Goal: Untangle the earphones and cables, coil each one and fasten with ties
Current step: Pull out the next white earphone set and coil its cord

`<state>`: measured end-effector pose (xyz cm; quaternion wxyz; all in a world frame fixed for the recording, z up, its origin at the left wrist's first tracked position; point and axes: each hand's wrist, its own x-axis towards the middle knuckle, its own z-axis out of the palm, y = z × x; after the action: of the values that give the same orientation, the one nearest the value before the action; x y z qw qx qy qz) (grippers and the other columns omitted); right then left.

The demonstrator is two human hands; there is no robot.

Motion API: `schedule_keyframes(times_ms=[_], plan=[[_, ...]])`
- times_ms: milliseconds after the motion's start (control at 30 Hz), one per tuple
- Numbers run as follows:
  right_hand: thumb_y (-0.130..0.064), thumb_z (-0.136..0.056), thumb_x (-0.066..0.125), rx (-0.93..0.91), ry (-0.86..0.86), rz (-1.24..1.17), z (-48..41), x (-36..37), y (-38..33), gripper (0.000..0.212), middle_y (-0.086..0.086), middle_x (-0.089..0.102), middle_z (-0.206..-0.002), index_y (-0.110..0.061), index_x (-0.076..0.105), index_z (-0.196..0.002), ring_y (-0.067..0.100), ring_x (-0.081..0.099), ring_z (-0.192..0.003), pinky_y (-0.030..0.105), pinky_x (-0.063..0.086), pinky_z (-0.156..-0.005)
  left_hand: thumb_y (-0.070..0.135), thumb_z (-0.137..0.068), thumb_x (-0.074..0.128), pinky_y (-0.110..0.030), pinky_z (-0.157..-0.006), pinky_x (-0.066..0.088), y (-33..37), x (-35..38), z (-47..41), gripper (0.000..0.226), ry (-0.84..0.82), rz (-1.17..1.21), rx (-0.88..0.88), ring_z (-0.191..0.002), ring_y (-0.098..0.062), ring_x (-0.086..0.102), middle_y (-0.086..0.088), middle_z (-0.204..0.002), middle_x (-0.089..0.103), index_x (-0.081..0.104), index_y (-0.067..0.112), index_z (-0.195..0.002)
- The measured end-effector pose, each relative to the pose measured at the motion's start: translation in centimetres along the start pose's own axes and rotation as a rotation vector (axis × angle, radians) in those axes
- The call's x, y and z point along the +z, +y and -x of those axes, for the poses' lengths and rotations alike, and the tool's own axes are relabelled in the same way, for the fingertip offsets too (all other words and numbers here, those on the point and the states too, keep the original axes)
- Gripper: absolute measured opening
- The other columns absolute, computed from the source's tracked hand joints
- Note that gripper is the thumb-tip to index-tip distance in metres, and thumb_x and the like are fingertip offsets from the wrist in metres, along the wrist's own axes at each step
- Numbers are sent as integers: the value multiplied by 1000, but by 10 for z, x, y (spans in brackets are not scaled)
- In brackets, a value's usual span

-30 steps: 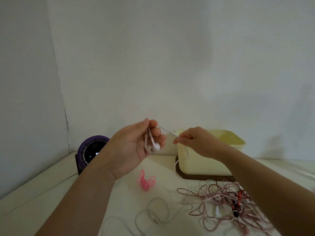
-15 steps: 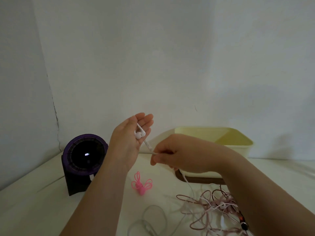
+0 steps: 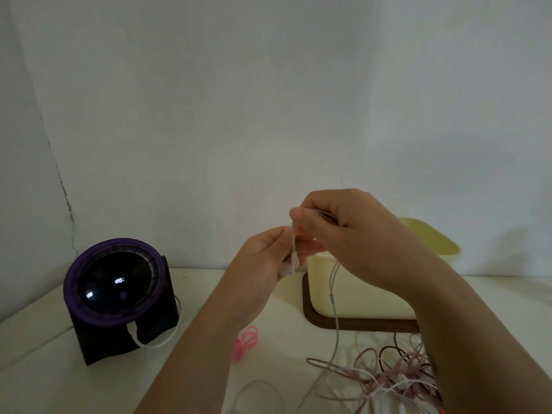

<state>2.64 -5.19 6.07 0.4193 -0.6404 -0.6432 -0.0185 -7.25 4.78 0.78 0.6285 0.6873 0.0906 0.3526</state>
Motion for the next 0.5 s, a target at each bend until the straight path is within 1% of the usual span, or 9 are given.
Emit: schedule_keyframes(times_ms=[33,100,167,200,267,333,400,433,500], plan=[[-39,-93,49,6,-3,-17,0,1,1,33,-6,65,-63,-18,64,-72,12,60,-59,29,54,-63,27,-92,43,-28,-88,48,-1,2,0,30,2,-17,20,-67,-3,62,8,-67,67,66,16,-77],[-40,-91,48,4,11,-37,0,2,5,33,5,69,-72,-17,65,-73,23,66,-72,45,54,-73,22,-94,43,-20,-74,49,-5,6,-3,34,43,-10,37,-60,0,58,9,-57,61,62,14,-66],[-41,-90,46,-5,31,-42,-1,3,10,34,6,69,-73,-18,65,-73,24,66,-74,47,53,-73,16,-98,40,-15,-66,48,-9,7,-6,39,64,-10,29,-59,1,60,7,-53,59,60,14,-65],[-41,-90,46,-7,30,-43,-1,5,11,34,6,69,-73,-19,65,-73,24,65,-73,46,53,-73,15,-98,40,-15,-68,49,-10,7,-6,42,57,-9,19,-59,1,60,3,-51,55,62,17,-63],[-41,-90,47,3,16,-67,-1,10,16,33,3,67,-69,-19,64,-72,19,64,-67,42,55,-70,14,-99,40,-24,-83,50,-12,7,-6,49,32,-12,-27,-58,1,59,-3,-51,49,65,20,-57],[-38,-91,50,22,12,-78,-4,13,22,32,-6,61,-57,-21,63,-68,6,54,-52,24,49,-56,14,-100,38,-31,-94,47,-14,7,-8,42,3,-2,-87,-59,1,60,4,-50,55,66,19,-69],[-35,-93,51,39,25,-89,-7,15,28,31,-12,50,-47,-22,62,-66,2,44,-45,10,36,-47,14,-101,35,-33,-96,47,-17,4,-10,34,-29,37,-128,-66,-4,64,5,-64,66,64,9,-84],[-34,-93,51,44,33,-96,-8,14,31,31,-14,47,-44,-22,62,-66,2,42,-43,9,33,-45,15,-101,34,-35,-97,47,-18,2,-11,33,-39,58,-140,-70,-8,65,0,-70,68,64,6,-89],[-34,-93,51,44,53,-93,-10,14,37,31,-13,41,-41,-23,62,-66,5,36,-41,9,31,-45,15,-100,32,-37,-95,47,-18,-3,-12,34,-55,74,-146,-70,-12,64,-2,-69,65,63,4,-92]])
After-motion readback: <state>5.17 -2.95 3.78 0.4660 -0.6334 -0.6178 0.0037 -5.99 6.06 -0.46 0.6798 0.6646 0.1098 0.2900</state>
